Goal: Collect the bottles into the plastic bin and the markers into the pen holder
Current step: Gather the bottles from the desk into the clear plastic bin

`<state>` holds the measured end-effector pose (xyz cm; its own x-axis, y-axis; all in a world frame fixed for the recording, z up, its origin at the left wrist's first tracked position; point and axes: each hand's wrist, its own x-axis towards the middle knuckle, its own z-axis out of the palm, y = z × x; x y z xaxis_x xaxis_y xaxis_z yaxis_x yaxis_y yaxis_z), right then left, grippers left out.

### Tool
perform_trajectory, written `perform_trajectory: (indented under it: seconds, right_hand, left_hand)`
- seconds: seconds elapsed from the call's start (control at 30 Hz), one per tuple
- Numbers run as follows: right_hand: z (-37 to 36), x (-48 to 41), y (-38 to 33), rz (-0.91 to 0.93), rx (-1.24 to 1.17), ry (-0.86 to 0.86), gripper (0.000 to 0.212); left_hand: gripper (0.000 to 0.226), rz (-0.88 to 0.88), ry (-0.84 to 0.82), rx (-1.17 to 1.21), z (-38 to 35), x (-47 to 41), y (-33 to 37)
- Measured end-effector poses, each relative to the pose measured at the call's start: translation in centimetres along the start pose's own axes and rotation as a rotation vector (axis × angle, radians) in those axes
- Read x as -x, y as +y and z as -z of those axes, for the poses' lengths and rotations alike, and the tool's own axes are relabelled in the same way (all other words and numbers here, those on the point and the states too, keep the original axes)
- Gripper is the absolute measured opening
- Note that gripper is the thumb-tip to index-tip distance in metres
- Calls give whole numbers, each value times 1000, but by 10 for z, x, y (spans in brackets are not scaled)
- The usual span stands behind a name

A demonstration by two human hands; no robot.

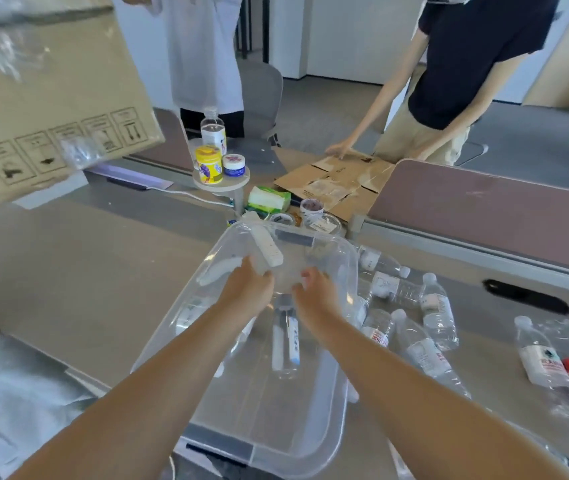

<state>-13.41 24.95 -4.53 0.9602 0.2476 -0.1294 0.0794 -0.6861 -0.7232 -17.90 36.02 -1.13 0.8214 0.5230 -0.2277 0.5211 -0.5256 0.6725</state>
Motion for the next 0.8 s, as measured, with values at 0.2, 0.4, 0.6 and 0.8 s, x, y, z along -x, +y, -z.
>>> perform_trajectory:
  seconds: [0.2, 0.4, 0.6, 0.8]
  right_hand:
    - [105, 20, 33, 21, -78, 309, 28]
    - [182, 63, 152, -303, 77, 369, 27]
    - [224, 104, 280, -580, 291, 84, 47]
    - [233, 138, 345, -593, 475, -122, 58]
  left_hand:
    - [49, -289, -50, 58, -48, 21, 90]
    - [50, -471, -255, 36, -136, 68, 154]
    - [46, -399, -396, -106, -223, 90, 169]
    - [51, -214, -477, -246, -293, 110, 146]
